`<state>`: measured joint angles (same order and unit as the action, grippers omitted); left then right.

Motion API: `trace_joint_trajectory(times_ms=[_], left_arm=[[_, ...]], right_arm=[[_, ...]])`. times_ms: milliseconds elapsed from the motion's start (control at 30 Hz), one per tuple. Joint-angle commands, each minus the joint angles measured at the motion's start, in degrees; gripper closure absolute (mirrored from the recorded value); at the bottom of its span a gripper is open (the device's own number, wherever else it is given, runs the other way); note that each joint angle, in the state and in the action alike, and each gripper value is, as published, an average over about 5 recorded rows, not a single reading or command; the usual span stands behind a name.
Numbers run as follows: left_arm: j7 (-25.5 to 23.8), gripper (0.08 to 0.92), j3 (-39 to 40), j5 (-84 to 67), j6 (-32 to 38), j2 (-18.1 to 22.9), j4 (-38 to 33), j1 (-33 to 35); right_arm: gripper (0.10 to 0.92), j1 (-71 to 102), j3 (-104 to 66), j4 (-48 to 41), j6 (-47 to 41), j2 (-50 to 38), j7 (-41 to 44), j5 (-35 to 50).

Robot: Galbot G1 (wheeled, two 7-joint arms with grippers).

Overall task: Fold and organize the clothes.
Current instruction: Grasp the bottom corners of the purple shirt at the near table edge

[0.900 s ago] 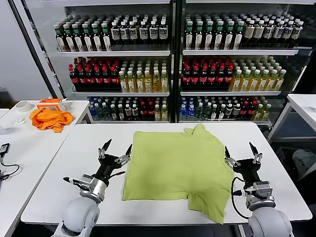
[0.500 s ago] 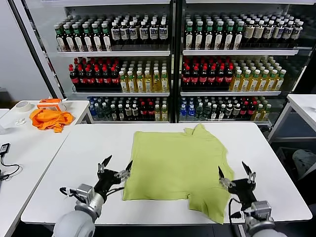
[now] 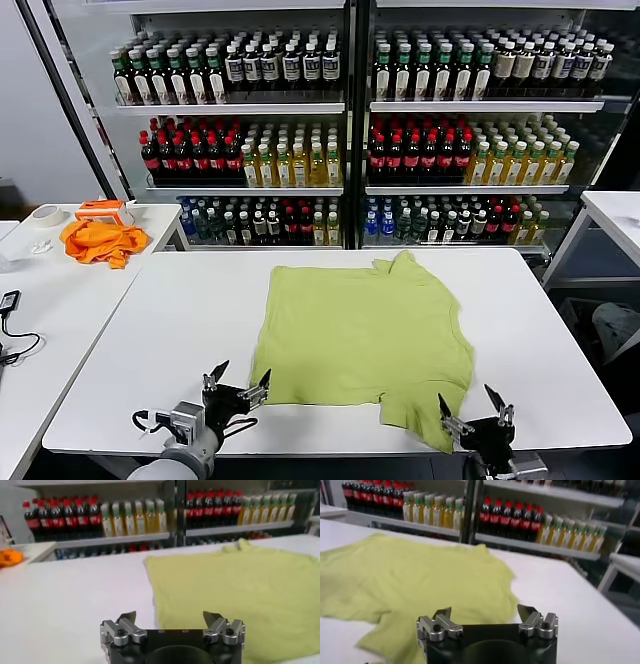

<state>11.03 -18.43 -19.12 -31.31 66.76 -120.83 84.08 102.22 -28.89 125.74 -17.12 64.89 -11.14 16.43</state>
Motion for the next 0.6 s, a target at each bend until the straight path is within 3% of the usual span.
trace_joint_trajectory(times_ms=[33, 400, 600], left_arm=[[2.41, 0.177, 1.00, 0.73, -1.72, -0.11, 1.13, 1.40], [3.40, 0.185, 1.54, 0.09, -1.60, 1.02, 3.06, 0.33], [2.68, 0.328, 1.95, 0.08, -0.78, 1.54, 3.31, 0.64]], right_arm=[[0.203, -0.72, 3.11, -2.60, 0.44, 0.74, -0.97, 0.85], [0.214, -1.68, 4.85, -3.62, 0.21, 0.90, -2.26, 3.80], [0.370, -1.36, 5.37, -3.42, -0.49, 0.91, -3.66, 5.10]])
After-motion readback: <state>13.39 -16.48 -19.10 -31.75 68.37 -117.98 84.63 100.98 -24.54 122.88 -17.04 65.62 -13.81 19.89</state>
